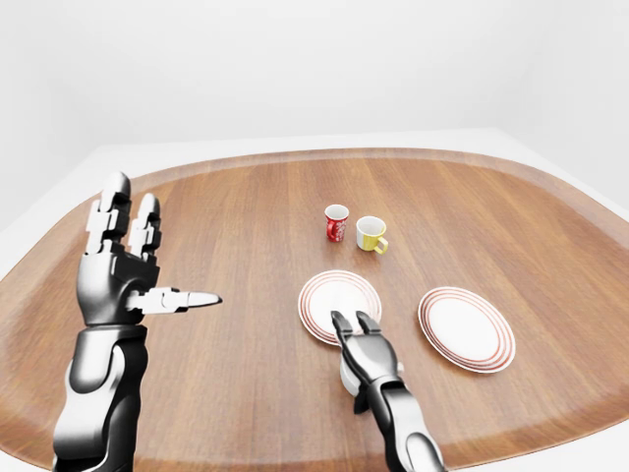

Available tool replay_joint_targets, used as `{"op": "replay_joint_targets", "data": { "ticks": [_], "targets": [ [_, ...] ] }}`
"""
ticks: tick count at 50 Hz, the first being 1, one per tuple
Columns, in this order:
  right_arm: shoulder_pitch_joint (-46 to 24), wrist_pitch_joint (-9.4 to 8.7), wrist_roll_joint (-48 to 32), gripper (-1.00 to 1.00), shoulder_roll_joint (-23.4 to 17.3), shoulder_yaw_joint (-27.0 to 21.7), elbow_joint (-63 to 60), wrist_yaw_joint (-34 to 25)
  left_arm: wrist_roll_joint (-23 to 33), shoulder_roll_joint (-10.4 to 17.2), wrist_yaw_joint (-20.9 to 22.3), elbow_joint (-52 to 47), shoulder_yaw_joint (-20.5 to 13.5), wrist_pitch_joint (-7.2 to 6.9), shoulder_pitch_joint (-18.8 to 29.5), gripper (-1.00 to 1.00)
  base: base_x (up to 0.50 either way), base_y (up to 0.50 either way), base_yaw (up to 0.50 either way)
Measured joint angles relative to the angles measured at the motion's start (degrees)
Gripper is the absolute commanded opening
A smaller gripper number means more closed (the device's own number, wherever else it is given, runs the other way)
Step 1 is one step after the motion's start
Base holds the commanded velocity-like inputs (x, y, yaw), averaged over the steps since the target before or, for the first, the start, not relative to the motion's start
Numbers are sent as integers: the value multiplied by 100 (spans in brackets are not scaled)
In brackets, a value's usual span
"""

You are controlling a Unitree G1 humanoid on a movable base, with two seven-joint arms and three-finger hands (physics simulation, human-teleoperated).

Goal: Put the white mug on the left plate.

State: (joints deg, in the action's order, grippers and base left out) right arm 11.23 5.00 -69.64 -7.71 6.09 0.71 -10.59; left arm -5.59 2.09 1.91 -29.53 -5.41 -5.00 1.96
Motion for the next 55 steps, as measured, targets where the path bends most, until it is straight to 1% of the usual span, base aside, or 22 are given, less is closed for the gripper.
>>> {"op": "replay_joint_targets", "data": {
  "ticks": [1, 2, 5, 22, 28, 32, 44, 52, 55],
  "targets": [
    [-8, 0, 1, -65, -4, 6, 14, -17, -3, 1, -1, 1, -4, 0, 3, 98, 0, 0, 0],
    [2, 0, 0, -100, -9, 17, -107, -52, -5, 3, -3, 3, -8, 0, 7, 98, 0, 0, 0],
    [-29, 0, 37, -100, -10, 49, -222, -64, -12, 7, -7, 5, -16, 0, 15, 98, 0, 0, 0],
    [-170, 0, -70, -100, -49, 49, 164, 316, -23, 20, -9, 46, -36, 0, 29, 99, 0, 0, 0],
    [-195, 0, -35, -100, -44, 36, 195, 330, -20, 20, -8, 66, -37, 0, 30, 98, 0, 0, 0],
    [-87, 0, 308, -100, 9, 25, 35, 21, -15, 20, -7, 80, -35, 0, 26, 98, 0, 0, 0],
    [306, 0, 1836, -100, 164, 229, -884, -1282, -3, 12, -3, 86, -23, 0, 5, 98, 0, 0, 0],
    [340, 0, 2722, -100, 206, 322, -1533, -1942, 2, 7, 0, 86, -17, 0, -10, 99, 0, 0, 0],
    [301, -27, 2975, -100, 220, 342, -1760, -2136, 2, 8, 0, 84, -18, 0, -10, 99, 0, 0, 0]
  ]
}}
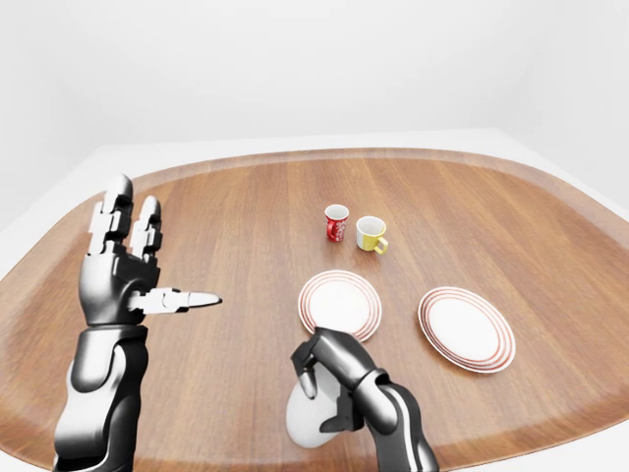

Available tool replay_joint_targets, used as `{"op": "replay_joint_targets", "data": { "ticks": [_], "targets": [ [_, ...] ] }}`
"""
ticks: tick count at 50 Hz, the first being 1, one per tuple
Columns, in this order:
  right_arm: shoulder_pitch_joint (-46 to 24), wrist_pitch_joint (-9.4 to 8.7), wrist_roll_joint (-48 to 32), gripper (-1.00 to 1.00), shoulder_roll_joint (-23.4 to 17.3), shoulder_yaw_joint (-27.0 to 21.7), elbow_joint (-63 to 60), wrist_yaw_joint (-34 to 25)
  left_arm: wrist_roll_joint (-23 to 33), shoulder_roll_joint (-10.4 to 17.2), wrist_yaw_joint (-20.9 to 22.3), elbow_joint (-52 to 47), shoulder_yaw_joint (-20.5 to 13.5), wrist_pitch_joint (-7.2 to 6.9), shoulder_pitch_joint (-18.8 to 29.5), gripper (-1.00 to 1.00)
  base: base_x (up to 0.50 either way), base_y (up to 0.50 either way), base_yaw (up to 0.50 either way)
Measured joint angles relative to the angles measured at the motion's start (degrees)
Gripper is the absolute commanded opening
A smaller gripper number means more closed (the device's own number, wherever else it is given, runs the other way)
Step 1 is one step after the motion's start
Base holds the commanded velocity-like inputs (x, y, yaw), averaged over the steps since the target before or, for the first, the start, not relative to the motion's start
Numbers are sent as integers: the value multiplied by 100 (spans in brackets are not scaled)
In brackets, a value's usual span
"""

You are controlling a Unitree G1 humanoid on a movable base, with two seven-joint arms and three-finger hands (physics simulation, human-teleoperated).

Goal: Put the white mug on the left plate.

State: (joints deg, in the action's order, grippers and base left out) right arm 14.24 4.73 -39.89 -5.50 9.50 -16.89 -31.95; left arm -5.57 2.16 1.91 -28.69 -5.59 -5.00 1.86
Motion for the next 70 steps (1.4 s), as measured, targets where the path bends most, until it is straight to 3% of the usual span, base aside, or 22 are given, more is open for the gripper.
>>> {"op": "replay_joint_targets", "data": {
  "ticks": [20, 33, 46, 59, 70],
  "targets": [
    [-479, -524, 718, -100, 87, 105, -933, -682, 22, -6, 22, 7, 14, 0, -29, 98, 0, 0, 0],
    [-1201, -677, 724, -100, 131, -99, -833, -805, 33, -8, 27, 13, 21, 0, -26, 98, 0, 0, 0],
    [-2425, -513, 521, -100, -45, -624, -120, -797, 41, -9, 25, 30, 26, 0, -20, 98, 0, 0, 0],
    [-3534, 19, 41, -100, -353, -976, 1026, -247, 45, -9, 26, 41, 26, 0, -21, 99, 0, 0, 0],
    [-4046, 27, -434, -100, -531, -1073, 1989, 583, 45, -8, 29, 43, 23, 0, -26, 99, 0, 0, 0]
  ]
}}
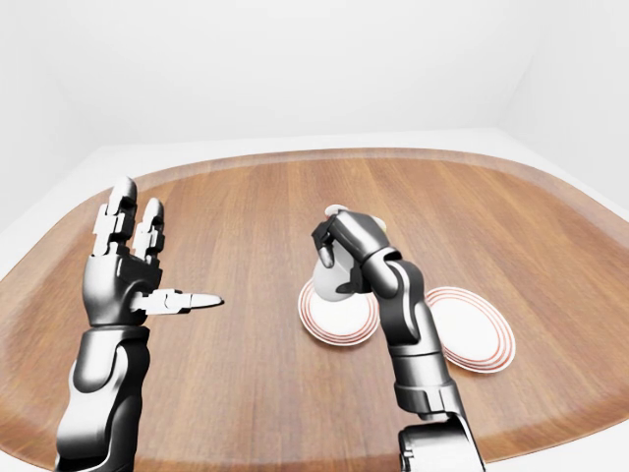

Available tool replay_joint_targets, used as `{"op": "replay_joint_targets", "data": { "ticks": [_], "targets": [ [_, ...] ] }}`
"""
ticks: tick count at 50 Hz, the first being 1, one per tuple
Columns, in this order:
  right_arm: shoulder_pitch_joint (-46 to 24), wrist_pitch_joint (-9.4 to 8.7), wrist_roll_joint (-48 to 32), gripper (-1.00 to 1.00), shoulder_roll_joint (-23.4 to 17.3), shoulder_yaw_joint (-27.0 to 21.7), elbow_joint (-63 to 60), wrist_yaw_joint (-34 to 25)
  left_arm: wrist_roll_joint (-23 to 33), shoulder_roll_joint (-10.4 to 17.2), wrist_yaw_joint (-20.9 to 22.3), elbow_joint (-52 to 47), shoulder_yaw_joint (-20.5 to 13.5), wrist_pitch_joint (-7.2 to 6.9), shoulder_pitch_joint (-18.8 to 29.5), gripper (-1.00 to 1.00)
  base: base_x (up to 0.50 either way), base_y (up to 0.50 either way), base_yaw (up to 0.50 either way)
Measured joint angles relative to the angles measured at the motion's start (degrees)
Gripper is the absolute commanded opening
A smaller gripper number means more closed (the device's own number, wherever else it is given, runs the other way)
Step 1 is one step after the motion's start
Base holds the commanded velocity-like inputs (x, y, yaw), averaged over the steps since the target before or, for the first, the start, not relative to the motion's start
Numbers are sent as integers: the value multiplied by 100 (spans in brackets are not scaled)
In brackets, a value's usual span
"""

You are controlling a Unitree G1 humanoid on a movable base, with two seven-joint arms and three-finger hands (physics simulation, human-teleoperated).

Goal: Put the white mug on the left plate.

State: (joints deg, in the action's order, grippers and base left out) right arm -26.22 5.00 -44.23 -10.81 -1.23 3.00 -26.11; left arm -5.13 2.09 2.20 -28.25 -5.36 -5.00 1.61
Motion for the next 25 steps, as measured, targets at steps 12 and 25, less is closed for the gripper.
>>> {"op": "replay_joint_targets", "data": {
  "ticks": [12, 25],
  "targets": [
    [-414, 0, -731, -100, -140, 56, 1401, 1148, -16, 10, -5, -20, -23, 0, 24, 98, 0, 0, 0],
    [-1207, 0, -1571, -100, -155, 307, 3418, 2461, -26, 18, -12, -41, -32, 0, 48, 98, 0, 0, 0]
  ]
}}
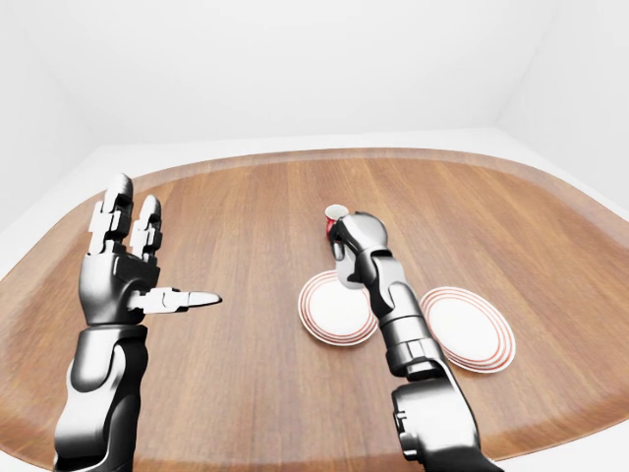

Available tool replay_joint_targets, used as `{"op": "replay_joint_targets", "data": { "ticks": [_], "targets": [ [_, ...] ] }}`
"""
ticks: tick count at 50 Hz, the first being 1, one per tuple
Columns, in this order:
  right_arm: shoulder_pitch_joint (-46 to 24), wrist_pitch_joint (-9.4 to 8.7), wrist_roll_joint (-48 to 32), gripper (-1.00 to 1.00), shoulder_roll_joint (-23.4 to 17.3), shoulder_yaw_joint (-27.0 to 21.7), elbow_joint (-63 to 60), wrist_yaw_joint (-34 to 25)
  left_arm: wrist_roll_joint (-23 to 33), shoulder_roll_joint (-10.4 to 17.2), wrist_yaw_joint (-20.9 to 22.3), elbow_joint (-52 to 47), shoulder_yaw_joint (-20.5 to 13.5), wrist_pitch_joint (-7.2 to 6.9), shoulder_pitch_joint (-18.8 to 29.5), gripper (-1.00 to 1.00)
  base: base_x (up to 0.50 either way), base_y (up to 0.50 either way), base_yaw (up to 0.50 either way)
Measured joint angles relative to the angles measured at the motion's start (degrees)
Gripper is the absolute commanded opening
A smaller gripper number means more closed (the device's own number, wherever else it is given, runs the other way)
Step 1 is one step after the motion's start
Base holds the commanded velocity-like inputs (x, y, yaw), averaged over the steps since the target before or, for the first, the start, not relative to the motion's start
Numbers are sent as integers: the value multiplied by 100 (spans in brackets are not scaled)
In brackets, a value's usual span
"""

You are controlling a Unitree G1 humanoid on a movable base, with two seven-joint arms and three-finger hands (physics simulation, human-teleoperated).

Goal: Put the white mug on the left plate.

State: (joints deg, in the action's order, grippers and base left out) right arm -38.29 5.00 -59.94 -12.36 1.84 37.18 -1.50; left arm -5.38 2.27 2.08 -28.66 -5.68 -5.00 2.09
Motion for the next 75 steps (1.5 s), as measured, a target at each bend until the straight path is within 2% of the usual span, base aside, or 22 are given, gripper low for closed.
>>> {"op": "replay_joint_targets", "data": {
  "ticks": [11, 29, 47, 75],
  "targets": [
    [-819, 0, -320, -100, 125, 178, 1471, 490, 5, -3, 4, 36, 5, 0, -9, 98, 0, 0, 0],
    [-1595, 0, -273, -100, 183, 301, 2847, 326, 17, -12, 6, 60, 26, 0, -27, 98, 0, 0, 0],
    [-1762, 0, -343, -100, 242, 347, 3443, 385, 19, -11, 7, 60, 25, 0, -24, 99, 0, 0, 0],
    [-1755, 0, -308, -100, 451, 382, 3592, 717, 16, -11, 10, 50, 22, 0, -27, 99, 0, 0, 0]
  ]
}}
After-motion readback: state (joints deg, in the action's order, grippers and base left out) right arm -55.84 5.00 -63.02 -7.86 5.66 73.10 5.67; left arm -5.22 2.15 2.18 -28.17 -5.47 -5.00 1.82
